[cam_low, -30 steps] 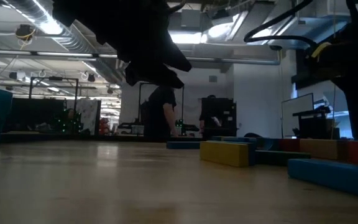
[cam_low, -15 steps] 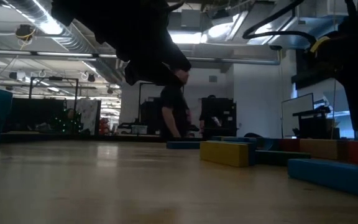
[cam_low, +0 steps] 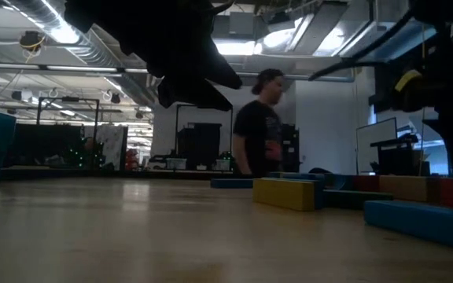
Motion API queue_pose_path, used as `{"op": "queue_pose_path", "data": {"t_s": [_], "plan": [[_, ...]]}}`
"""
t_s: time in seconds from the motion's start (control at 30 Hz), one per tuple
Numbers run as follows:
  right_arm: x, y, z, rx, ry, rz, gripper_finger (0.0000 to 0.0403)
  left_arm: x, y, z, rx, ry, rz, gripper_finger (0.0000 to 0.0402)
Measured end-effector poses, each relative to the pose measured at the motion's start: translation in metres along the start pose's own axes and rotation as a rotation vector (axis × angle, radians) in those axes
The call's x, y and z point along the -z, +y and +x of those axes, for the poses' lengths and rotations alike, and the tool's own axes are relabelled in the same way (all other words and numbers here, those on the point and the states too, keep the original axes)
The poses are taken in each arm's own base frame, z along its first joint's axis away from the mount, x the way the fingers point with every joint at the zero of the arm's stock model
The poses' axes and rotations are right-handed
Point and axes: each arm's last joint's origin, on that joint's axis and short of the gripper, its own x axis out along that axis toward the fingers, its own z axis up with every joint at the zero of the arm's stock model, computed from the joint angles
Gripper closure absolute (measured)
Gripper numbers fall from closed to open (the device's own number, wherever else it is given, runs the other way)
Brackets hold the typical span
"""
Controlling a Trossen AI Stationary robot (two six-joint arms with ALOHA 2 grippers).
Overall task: Sort blocks by size
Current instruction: Put the red arch block into the blue bin
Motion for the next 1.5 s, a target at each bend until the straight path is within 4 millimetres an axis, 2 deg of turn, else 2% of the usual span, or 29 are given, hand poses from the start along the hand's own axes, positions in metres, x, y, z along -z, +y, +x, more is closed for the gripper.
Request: {"op": "queue_pose_path", "data": {"t_s": [0.13, 0.37, 0.57, 0.7, 0.8, 0.87, 1.0, 1.13, 1.3, 1.4, 1.5], "plan": [[0.001, 0.001, 0.006, 0.023, -0.001, -0.033, 0.0261, 0.0, 0.0, 0.0, 0.0, 0.0, 0.0, 0.0188], [0.002, 0.006, 0.016, 0.037, 0.0, -0.116, 0.0352, 0.0, -0.001, 0.0, 0.003, 0.0, 0.047, 0.0188], [0.002, 0.012, 0.012, -0.009, 0.0, -0.186, 0.0358, -0.001, -0.004, -0.006, 0.011, 0.001, 0.119, 0.0188], [0.0, 0.023, -0.004, -0.078, -0.003, -0.221, 0.0359, -0.004, -0.002, -0.018, -0.004, 0.027, 0.136, 0.0188], [-0.002, 0.038, -0.023, -0.168, -0.024, -0.282, 0.036, -0.009, 0.002, -0.033, -0.046, 0.038, 0.142, 0.0188], [-0.004, 0.052, -0.036, -0.261, -0.097, -0.345, 0.0359, -0.013, 0.004, -0.044, -0.084, 0.029, 0.145, 0.0188], [-0.015, 0.083, -0.059, -0.519, -0.348, -0.492, 0.0359, -0.02, 0.011, -0.071, -0.156, 0.018, 0.144, 0.0188], [-0.033, 0.111, -0.075, -0.771, -0.601, -0.624, 0.0359, -0.026, 0.019, -0.101, -0.239, -0.013, 0.109, 0.0188], [-0.059, 0.142, -0.076, -1.038, -0.873, -0.72, 0.0359, -0.035, 0.024, -0.133, -0.236, -0.086, 0.062, 0.0188], [-0.074, 0.158, -0.065, -1.165, -0.971, -0.72, 0.0358, -0.04, 0.026, -0.147, -0.216, -0.13, 0.042, 0.0188], [-0.086, 0.178, -0.048, -1.177, -0.985, -0.711, 0.0358, -0.042, 0.028, -0.158, -0.203, -0.157, 0.03, 0.0188]]}}
